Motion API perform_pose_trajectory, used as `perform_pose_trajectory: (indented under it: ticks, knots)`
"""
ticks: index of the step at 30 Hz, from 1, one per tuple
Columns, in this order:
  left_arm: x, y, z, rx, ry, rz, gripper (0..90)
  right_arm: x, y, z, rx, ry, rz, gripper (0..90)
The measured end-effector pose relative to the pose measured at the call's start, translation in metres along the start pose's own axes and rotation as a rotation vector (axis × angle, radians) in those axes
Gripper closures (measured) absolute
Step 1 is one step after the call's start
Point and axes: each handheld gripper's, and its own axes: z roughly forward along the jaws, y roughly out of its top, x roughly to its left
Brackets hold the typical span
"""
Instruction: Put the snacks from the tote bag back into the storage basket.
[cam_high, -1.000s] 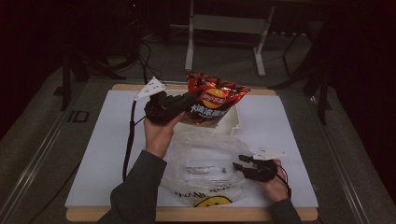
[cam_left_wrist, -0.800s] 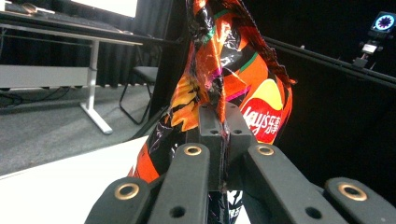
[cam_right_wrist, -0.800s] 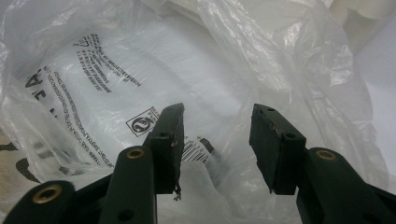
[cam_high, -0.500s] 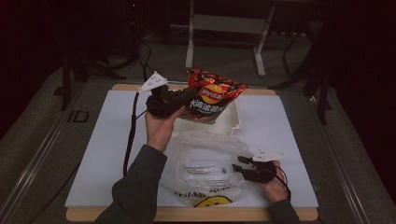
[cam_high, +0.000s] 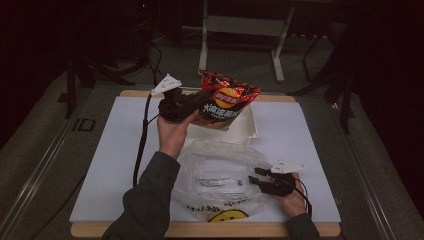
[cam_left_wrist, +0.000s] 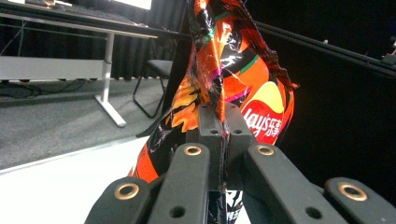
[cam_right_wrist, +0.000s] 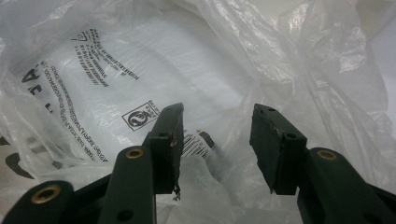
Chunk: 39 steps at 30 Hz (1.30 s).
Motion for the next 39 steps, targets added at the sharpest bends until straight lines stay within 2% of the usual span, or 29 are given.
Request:
perform_pose_trajectory:
  ticks: [13, 21, 29, 36, 39]
  knots:
    - [0.008, -0.007, 0.02, 0.04, 0.029, 0.001, 89.3, 0.004, 0.0, 0.002, 0.016, -0.005, -0.032, 53.2]
    - [0.014, -0.011, 0.035, 0.048, 0.037, -0.012, 89.3, 0.005, -0.002, 0.0, -0.009, -0.021, -0.036, 53.9]
    - [0.027, -0.015, 0.046, 0.045, 0.068, -0.044, 89.3, 0.005, -0.002, -0.001, -0.013, -0.025, -0.043, 53.6]
    - [0.034, -0.015, 0.059, 0.055, 0.095, -0.041, 89.2, 0.006, -0.003, -0.002, -0.021, -0.029, -0.045, 53.4]
    - [0.036, -0.014, 0.064, 0.055, 0.126, -0.037, 89.3, 0.007, -0.003, -0.002, -0.021, -0.037, -0.048, 53.4]
